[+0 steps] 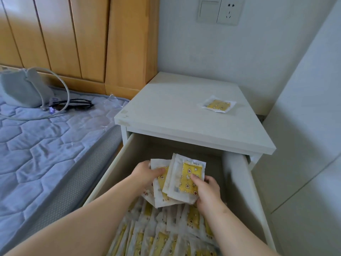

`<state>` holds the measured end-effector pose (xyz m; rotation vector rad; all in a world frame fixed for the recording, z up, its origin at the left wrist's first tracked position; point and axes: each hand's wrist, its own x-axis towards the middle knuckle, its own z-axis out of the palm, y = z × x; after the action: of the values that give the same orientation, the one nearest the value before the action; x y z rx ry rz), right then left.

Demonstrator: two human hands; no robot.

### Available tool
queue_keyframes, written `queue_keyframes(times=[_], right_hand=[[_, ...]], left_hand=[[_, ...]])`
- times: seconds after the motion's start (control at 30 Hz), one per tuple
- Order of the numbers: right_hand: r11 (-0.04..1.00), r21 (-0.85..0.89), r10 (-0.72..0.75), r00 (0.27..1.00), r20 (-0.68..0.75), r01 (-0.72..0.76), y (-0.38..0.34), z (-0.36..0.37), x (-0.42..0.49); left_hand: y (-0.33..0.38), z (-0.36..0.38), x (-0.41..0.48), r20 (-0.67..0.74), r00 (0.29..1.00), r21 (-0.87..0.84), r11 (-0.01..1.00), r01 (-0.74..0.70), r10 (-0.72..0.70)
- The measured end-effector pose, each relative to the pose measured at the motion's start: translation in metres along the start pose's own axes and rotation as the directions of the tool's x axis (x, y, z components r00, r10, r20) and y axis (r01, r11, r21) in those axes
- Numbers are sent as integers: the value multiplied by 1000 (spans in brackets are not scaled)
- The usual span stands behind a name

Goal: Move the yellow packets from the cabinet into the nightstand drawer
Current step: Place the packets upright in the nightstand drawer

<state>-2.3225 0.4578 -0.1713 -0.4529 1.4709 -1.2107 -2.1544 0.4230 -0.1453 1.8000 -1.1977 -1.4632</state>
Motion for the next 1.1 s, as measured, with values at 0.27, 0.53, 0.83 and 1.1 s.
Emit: queue_keyframes(times=[0.27, 0.53, 0.83, 1.1], right_hand=[[1000, -27, -10, 996, -93, 7, -8, 28, 44], [981, -180, 33, 984, -176, -66, 7, 47, 86], [940, -337, -10, 983, -182, -53, 7, 47, 110], [941, -335, -23, 973, -230, -57, 3, 36, 109]], left_hand=[[8, -7, 46, -187, 978, 9, 996, -92, 92], [8, 3, 104, -189, 973, 458, 888, -31, 131], [-2, 12, 133, -175, 976, 502, 865, -22, 126], [-18, 24, 121, 151, 935, 831, 471, -296, 321]])
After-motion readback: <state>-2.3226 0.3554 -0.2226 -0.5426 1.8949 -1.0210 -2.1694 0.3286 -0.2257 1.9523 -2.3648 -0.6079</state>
